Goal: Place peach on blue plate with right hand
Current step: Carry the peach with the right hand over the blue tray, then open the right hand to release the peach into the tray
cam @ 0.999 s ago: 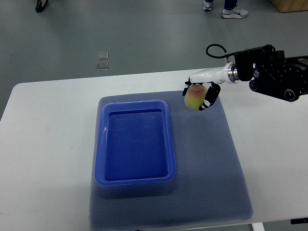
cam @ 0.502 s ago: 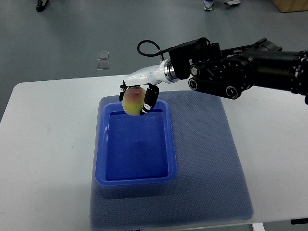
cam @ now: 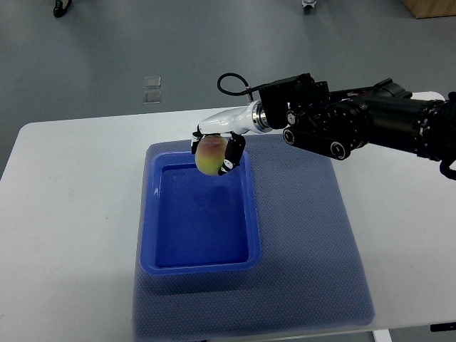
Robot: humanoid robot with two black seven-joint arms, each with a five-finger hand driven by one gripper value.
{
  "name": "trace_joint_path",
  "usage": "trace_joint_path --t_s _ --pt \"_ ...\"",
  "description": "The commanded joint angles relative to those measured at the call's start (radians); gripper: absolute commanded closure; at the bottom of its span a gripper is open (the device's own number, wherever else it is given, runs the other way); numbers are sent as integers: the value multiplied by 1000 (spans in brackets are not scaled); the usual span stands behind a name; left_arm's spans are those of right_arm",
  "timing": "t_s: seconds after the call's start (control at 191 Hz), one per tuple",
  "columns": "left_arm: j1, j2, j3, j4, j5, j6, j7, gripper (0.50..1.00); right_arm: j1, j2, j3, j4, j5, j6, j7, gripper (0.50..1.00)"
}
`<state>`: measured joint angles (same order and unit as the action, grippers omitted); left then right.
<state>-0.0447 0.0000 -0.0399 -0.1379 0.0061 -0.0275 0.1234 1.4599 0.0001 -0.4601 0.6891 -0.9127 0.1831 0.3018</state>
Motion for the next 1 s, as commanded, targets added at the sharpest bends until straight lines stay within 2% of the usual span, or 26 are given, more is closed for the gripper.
trace_joint_path --t_s 0.0,0.094,0.131,0.293,0.345,0.351,0.377,0.455,0.523,0.57,0.576,0.623,0.994 --pt "0 0 2 -2 0 0 -1 500 -3 0 0 1 1 4 22 750" --pt "0 0 2 -2 0 0 1 500 -3 0 -2 3 1 9 34 748" --pt "0 0 2 -2 0 0 -1 500 5 0 -2 7 1 13 65 746" --pt "5 0 2 1 0 0 -1 500 8 0 -5 13 -8 16 120 722" --pt "5 0 2 1 0 0 -1 500 8 0 -5 13 -8 16 120 722" --pt "5 0 0 3 0 0 1 500 4 0 -5 13 -15 16 143 718" --pt "5 0 0 3 0 0 1 500 2 0 -5 15 -15 16 154 713" --pt "5 0 0 4 0 0 1 500 0 0 -5 17 -17 16 158 711" --pt "6 0 2 4 0 0 -1 500 -6 0 -8 24 -18 16 158 656" --pt "6 0 2 4 0 0 -1 500 -6 0 -8 24 -18 16 158 656" --pt "6 0 2 1 0 0 1 500 -13 0 -17 24 -18 16 158 587" --pt "6 0 2 0 0 0 -1 500 -18 0 -28 24 -18 18 157 572" --pt "5 0 0 0 0 0 -1 500 -12 0 -23 15 1 13 149 572"
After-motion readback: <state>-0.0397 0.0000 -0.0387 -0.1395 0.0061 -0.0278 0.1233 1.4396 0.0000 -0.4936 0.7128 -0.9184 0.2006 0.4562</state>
